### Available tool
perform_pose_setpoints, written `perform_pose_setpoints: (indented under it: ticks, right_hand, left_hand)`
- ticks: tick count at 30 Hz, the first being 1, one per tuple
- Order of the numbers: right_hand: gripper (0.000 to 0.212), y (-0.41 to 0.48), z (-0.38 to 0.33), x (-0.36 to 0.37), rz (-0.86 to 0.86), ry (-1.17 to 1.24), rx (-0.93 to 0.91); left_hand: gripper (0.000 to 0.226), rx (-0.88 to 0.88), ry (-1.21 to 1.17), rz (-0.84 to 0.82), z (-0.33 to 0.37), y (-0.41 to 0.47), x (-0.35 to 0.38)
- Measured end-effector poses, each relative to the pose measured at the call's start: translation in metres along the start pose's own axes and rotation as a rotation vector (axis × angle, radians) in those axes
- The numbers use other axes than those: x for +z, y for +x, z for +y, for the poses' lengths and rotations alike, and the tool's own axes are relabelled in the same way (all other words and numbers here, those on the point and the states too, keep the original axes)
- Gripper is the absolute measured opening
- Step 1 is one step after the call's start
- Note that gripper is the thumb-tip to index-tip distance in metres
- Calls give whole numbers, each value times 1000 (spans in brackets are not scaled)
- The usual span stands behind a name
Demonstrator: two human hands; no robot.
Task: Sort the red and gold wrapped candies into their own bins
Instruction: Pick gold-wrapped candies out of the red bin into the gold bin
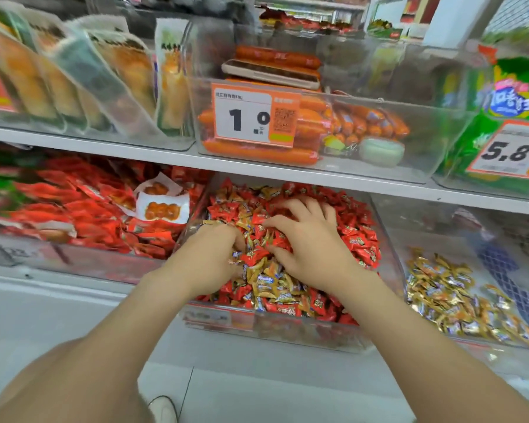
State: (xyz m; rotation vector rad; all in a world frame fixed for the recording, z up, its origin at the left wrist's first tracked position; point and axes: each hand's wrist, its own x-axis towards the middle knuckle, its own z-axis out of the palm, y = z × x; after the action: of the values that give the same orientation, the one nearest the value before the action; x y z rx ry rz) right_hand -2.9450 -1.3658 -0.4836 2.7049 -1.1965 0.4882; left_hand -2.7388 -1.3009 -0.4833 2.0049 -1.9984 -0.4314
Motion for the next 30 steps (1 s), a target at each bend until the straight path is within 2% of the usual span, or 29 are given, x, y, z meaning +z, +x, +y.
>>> perform_pose_setpoints:
  ticks: [2,5,7,12,15,18,19,21,23,25,26,30]
  right_hand:
    - [41,-4,-4,-6,79,44,-25]
    - [24,-6,-12,-12,112,54,-95]
    - [21,-6,-17,-20,41,32,-82]
    - [17,-19,-17,-41,-162,-166,140]
    - [22,-24,-19,-38,-135,-88,187]
    - [18,-26,-24,-34,-242,204,154]
    - [23,-27,-27,-32,-283,232,153]
    - [42,-27,-31,-27,-316,124,150]
    - [54,-25,-38,-22,-304,-16,155]
    - [56,-20,-49,-20,-292,-47,153]
    - [55,-17,-54,-18,-292,-52,154]
    - [46,-11,-62,-7,-275,24,213]
  left_hand:
    - [59,-10,-23,-44,1,-1,-1]
    - [67,5,-34,-102,2,0,-2]
    - [68,28,-42,-99,4,1,-2]
    - [78,51,-21,-82,7,0,6]
    - [71,71,-26,-73,9,3,7]
    - [63,73,-40,-113,7,6,3]
    - [57,72,-40,-121,5,7,2]
    - [39,41,-49,-122,4,6,-1]
    - [41,20,-48,-117,4,6,-1]
    - [59,20,-41,-117,3,5,0]
    - [60,11,-42,-126,3,4,-1]
    - [31,-34,-64,-145,-2,5,-3]
